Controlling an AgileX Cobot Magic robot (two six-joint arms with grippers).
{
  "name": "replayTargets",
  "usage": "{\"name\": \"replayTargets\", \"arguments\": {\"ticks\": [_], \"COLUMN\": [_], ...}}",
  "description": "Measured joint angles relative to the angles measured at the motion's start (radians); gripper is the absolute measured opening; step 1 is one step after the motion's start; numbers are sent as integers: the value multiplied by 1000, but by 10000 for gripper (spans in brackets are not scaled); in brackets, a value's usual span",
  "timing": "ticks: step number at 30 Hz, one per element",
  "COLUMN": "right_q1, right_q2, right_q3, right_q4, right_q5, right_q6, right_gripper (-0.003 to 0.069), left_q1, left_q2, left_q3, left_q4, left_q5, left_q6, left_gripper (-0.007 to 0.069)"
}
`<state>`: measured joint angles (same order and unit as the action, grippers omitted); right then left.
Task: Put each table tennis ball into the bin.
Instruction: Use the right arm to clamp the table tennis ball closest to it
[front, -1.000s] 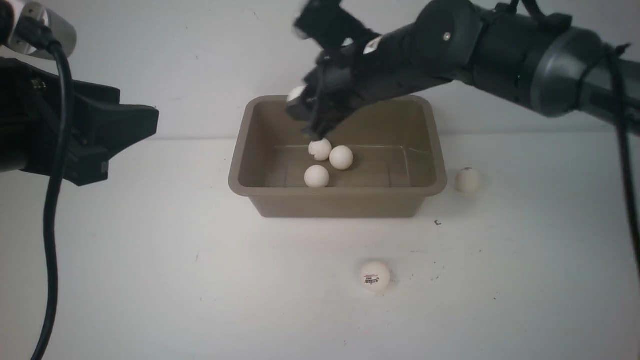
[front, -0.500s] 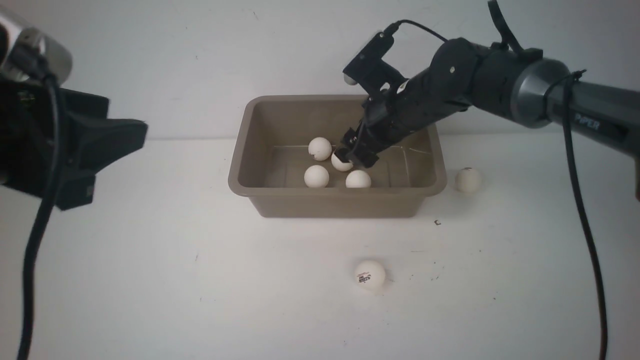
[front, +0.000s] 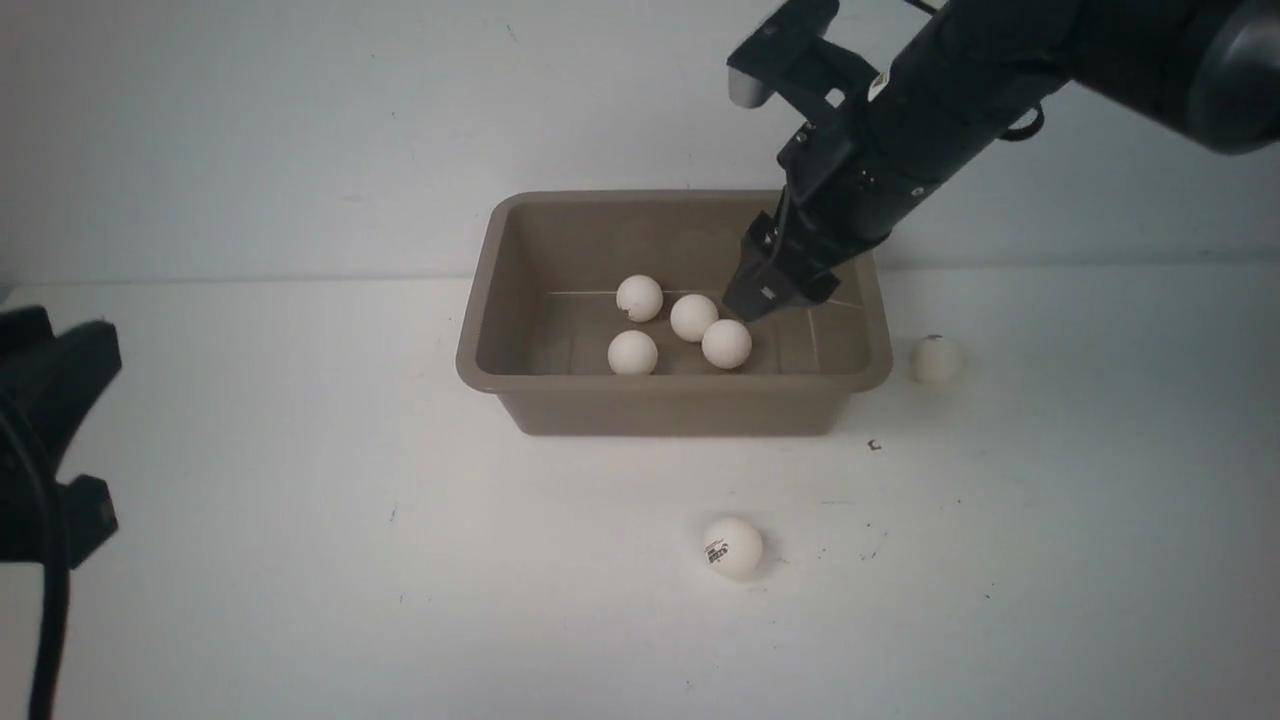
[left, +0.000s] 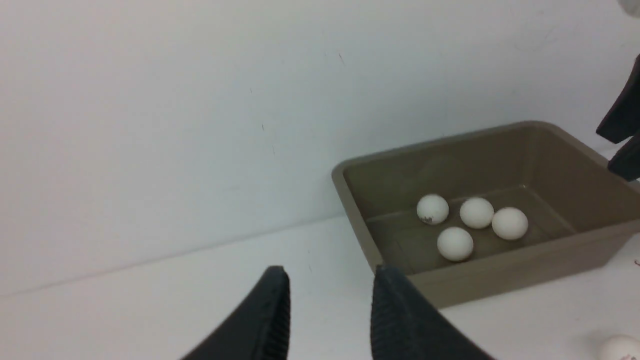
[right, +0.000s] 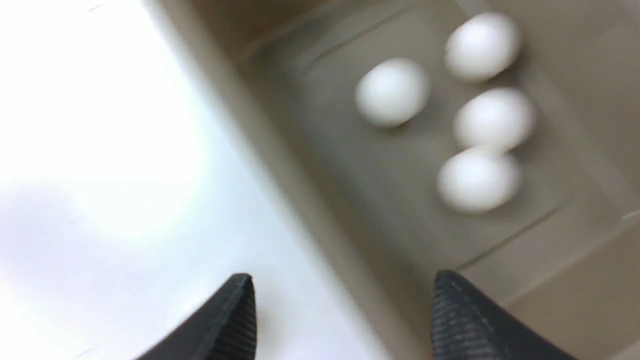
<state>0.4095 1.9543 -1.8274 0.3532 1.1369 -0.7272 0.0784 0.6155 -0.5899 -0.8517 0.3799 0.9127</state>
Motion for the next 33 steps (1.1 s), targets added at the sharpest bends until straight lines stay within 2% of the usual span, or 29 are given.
{"name": "replayTargets", "arguments": {"ticks": [2, 6, 11, 18, 26, 33], "right_q1": [0, 6, 38, 112, 173, 173], "right_q2": [-2, -2, -2, -2, 16, 94], "right_q3": [1, 43, 162, 320, 328, 330], "right_q4": [32, 95, 96, 84, -55, -96], "right_q5": [66, 93, 93, -20, -125, -131], "right_q6": [7, 13, 13, 8, 49, 76], "right_gripper": [425, 422, 405, 344, 340, 394], "left_q1": [0, 0, 0, 0, 0, 0], "left_q2": [1, 1, 1, 1, 1, 1], "left_q3": [43, 62, 66, 66, 66, 66], "left_q4": [-20, -32, -34, -34, -34, -34], "left_q5": [-5, -23, -25, -26, -15, -15], "left_q6": [-8, -10, -10, -10, -10, -8], "left_gripper": [203, 195, 195, 195, 195, 195]}}
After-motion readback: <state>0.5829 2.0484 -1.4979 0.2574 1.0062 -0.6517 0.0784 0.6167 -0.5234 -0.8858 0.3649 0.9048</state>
